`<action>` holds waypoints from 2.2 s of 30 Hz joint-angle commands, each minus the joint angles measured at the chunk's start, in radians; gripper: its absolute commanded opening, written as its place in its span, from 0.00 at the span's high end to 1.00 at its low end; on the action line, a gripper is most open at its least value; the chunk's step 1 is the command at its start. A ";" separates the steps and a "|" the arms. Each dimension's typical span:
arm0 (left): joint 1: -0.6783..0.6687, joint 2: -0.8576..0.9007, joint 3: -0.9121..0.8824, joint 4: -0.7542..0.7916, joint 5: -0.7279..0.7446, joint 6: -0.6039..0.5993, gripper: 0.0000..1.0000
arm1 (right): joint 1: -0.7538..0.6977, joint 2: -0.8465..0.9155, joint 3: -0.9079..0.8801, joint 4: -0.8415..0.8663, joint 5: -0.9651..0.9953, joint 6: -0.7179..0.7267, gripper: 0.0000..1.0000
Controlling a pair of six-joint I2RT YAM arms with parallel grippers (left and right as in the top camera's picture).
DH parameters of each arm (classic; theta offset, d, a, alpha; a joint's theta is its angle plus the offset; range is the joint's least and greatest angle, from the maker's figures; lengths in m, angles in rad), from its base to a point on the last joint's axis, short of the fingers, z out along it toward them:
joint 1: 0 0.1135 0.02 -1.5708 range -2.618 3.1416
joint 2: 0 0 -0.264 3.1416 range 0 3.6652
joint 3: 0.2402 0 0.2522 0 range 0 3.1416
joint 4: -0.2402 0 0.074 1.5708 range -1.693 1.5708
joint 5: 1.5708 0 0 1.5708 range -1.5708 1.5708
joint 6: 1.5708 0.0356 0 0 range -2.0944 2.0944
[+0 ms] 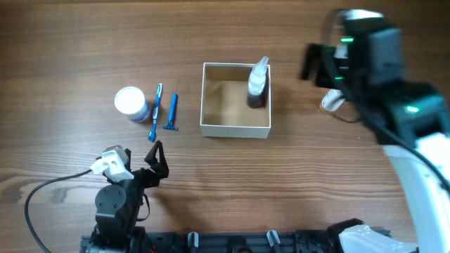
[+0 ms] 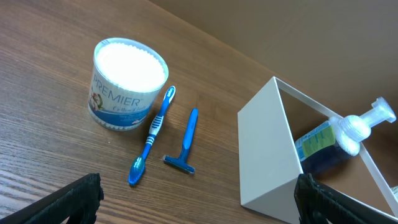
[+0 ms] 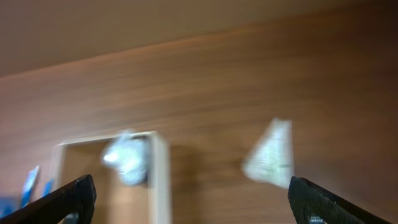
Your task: Pack container
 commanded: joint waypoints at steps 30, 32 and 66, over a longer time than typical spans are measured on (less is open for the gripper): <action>0.008 -0.006 -0.002 0.003 0.005 0.012 0.00 | 0.156 -0.174 -0.003 -0.132 -0.069 -0.001 0.96; 0.008 -0.006 -0.002 0.003 0.005 0.012 0.00 | 0.221 -0.190 -0.004 -0.138 -0.084 0.000 0.96; 0.008 -0.006 -0.002 0.003 0.005 0.012 0.00 | -0.177 -0.025 -0.005 -0.105 -0.175 0.178 0.00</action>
